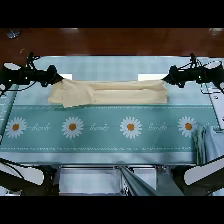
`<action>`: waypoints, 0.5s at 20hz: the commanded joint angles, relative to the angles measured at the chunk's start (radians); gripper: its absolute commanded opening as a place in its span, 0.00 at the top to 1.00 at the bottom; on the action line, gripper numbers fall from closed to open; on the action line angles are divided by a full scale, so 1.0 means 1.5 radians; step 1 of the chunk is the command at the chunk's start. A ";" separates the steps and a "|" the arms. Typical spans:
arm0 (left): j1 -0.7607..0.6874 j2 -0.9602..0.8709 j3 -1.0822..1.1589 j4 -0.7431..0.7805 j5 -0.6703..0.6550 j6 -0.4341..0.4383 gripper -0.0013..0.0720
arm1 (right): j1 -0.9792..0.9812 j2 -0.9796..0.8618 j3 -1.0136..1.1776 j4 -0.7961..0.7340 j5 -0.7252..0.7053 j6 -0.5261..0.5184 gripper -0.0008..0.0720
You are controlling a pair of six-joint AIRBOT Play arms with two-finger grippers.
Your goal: Fold the shirts.
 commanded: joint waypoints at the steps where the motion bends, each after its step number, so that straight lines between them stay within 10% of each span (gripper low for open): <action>1: -0.007 -0.005 0.007 0.002 -0.024 -0.023 0.04 | 0.000 0.000 0.001 0.016 0.002 -0.004 0.13; 7: 0.142 0.042 0.065 0.216 -0.315 -0.085 0.02 | -0.118 0.023 0.029 -0.053 0.166 -0.029 0.13; 10: 0.199 0.149 -0.042 0.208 -0.251 -0.056 0.02 | -0.146 0.023 -0.014 -0.109 0.177 -0.002 0.13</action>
